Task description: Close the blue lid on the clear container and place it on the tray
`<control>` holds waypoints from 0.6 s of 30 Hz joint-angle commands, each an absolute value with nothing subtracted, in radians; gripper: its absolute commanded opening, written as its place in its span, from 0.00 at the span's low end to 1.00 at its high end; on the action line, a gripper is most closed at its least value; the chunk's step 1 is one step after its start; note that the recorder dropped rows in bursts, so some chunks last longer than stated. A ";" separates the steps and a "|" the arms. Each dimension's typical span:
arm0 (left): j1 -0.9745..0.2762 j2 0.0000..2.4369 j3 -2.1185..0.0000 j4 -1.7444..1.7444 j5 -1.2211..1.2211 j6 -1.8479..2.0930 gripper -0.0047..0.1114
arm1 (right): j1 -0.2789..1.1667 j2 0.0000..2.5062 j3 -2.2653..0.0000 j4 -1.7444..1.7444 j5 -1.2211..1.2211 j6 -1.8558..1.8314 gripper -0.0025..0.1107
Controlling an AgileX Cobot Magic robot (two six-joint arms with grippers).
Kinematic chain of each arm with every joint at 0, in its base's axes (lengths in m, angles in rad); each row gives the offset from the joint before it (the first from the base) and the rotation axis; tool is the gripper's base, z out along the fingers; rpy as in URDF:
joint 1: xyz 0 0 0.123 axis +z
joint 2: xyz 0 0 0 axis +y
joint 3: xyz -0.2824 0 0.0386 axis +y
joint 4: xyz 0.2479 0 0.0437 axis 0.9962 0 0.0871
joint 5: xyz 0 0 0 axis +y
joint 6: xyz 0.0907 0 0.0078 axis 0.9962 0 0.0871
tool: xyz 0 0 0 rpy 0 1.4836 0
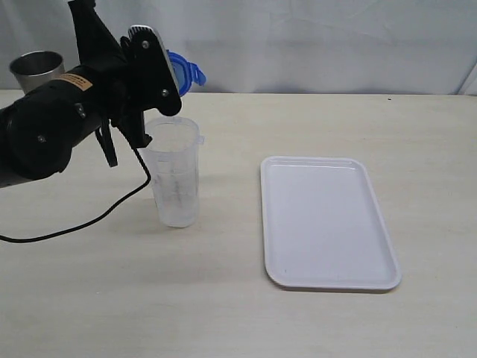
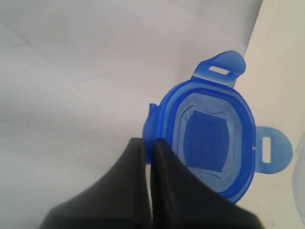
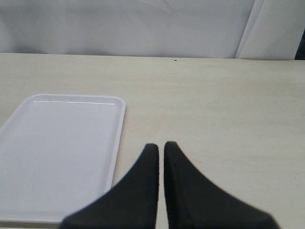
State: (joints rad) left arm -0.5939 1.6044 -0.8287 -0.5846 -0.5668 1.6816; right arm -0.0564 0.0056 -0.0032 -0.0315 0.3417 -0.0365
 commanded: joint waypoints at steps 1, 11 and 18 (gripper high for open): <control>-0.589 1.608 -0.828 -0.585 -0.559 1.703 0.04 | -0.055 0.000 0.000 -0.031 0.342 -0.037 0.06; -0.593 1.604 -0.828 -0.579 -0.567 1.706 0.04 | -0.055 0.000 0.000 -0.031 0.342 -0.037 0.06; -0.593 1.578 -0.828 -0.598 -0.558 1.704 0.04 | -0.055 0.000 0.000 -0.031 0.342 -0.037 0.06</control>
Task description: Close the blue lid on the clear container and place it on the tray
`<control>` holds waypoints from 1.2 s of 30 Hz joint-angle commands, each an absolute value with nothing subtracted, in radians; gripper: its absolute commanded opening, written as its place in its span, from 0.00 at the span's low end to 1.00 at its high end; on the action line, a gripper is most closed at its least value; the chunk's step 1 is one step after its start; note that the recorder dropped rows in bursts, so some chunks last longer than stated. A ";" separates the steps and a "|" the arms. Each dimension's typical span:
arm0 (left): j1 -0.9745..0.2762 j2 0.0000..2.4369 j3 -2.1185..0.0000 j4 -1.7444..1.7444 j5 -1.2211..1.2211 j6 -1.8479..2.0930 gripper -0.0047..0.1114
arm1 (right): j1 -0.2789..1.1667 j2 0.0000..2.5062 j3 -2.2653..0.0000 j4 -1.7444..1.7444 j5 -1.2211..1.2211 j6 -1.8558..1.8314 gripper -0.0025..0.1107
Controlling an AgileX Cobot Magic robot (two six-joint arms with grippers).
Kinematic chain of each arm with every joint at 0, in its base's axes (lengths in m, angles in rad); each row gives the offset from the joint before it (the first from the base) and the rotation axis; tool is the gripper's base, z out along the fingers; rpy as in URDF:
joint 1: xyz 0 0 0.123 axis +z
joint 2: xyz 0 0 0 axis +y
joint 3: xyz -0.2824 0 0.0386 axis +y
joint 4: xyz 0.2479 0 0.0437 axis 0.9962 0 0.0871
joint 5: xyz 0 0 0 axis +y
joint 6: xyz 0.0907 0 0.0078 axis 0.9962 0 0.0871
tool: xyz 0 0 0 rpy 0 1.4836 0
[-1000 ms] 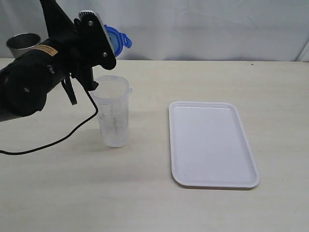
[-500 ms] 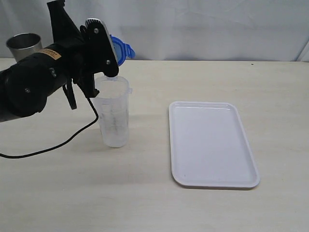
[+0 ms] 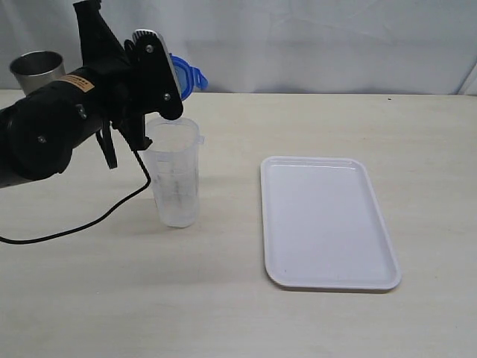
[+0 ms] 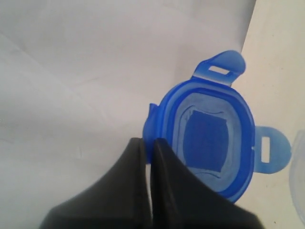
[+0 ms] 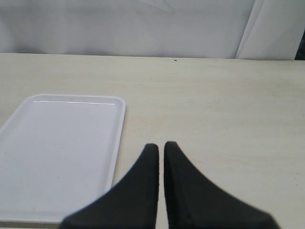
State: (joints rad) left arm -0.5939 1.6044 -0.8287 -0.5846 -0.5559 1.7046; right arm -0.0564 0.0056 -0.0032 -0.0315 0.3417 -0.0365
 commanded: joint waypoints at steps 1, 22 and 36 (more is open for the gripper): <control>-0.593 1.573 -0.828 -0.610 -0.558 1.704 0.04 | -0.055 0.000 0.000 -0.031 0.342 -0.037 0.06; -0.646 1.536 -0.828 -0.640 -0.451 1.726 0.04 | -0.055 0.000 0.000 -0.031 0.342 -0.037 0.06; -0.646 1.536 -0.828 -0.644 -0.484 1.835 0.04 | -0.055 0.000 0.000 -0.031 0.342 -0.037 0.06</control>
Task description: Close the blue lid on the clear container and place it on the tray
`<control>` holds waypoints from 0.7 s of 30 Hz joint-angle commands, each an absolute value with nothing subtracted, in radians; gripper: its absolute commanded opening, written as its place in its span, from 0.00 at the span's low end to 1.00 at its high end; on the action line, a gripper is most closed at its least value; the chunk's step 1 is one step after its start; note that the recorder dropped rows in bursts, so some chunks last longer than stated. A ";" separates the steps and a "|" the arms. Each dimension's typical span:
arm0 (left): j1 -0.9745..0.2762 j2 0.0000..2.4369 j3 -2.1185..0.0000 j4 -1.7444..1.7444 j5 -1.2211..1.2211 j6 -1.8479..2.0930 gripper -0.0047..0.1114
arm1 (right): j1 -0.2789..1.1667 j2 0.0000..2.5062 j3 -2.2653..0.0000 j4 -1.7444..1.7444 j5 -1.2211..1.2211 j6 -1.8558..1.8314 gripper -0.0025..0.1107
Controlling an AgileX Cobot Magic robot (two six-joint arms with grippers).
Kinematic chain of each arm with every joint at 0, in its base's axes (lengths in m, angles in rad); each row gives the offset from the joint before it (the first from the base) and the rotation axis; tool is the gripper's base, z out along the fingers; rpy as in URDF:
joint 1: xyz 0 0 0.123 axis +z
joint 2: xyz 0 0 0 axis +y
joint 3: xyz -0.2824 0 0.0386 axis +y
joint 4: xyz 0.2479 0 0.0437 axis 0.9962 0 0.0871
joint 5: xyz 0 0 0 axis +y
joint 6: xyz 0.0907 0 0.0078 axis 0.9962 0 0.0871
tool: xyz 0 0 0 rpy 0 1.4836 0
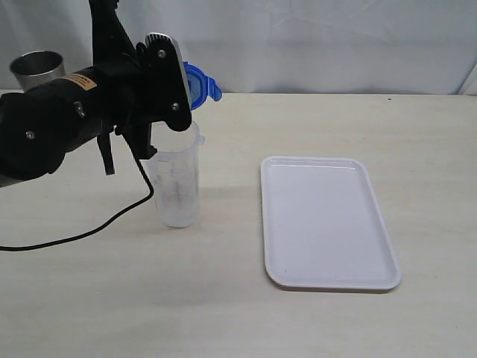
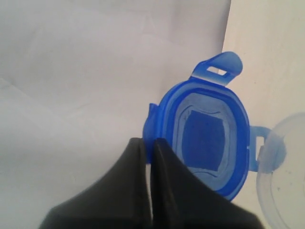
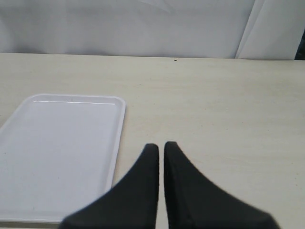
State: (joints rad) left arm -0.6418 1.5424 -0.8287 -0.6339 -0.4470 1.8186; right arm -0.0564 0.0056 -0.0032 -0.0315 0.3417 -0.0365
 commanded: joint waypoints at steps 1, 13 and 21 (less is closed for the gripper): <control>-0.646 1.536 -0.828 -0.644 -0.494 1.836 0.04 | -0.055 0.000 0.000 -0.031 0.342 -0.037 0.06; -0.660 1.536 -0.828 -0.658 -0.512 1.877 0.04 | -0.055 0.000 0.000 -0.031 0.342 -0.037 0.06; -0.699 1.536 -0.828 -0.864 -0.567 2.043 0.04 | -0.055 0.000 0.000 -0.031 0.342 -0.037 0.06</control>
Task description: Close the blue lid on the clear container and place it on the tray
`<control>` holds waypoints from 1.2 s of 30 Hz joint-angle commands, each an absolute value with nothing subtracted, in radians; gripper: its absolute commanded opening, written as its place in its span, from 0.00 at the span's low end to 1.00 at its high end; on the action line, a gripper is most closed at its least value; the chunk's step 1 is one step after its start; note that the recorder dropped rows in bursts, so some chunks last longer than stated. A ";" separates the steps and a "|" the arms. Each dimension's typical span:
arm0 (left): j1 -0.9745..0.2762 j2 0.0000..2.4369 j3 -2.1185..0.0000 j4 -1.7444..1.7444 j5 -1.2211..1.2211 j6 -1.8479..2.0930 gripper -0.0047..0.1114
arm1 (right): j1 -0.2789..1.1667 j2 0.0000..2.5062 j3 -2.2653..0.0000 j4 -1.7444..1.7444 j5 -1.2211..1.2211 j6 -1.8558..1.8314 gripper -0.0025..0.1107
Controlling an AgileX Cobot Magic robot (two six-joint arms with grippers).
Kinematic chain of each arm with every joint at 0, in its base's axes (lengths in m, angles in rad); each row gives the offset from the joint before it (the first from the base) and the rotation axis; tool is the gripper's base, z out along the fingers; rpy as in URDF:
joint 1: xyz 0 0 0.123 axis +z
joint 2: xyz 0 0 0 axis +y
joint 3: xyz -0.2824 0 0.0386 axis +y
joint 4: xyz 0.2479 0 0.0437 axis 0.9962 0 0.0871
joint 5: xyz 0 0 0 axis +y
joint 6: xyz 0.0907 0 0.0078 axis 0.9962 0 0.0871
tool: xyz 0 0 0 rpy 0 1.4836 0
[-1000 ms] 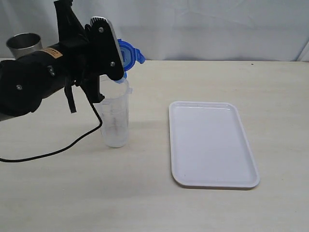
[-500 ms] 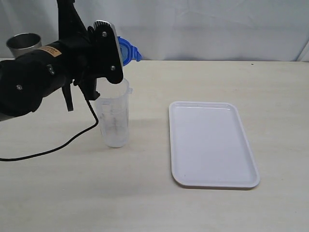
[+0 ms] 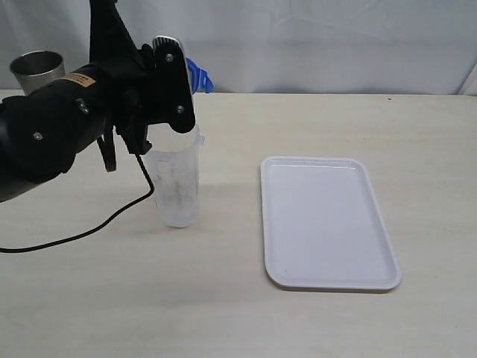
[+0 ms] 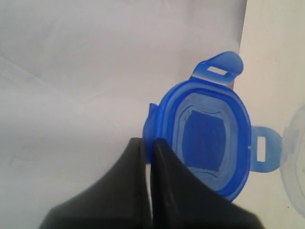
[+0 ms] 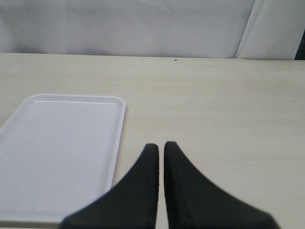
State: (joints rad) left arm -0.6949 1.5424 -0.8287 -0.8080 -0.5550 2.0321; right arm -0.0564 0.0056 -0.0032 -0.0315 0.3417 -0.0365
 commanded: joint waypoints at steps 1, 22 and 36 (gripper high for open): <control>-0.699 1.536 -0.828 -0.871 -0.567 2.043 0.04 | -0.055 0.000 0.000 -0.031 0.342 -0.037 0.06; -0.734 1.536 -0.828 -0.963 -0.563 2.065 0.04 | -0.055 0.000 0.000 -0.031 0.342 -0.037 0.06; -0.739 1.505 -0.828 -0.994 -0.550 2.089 0.04 | -0.055 0.000 0.000 -0.031 0.342 -0.037 0.06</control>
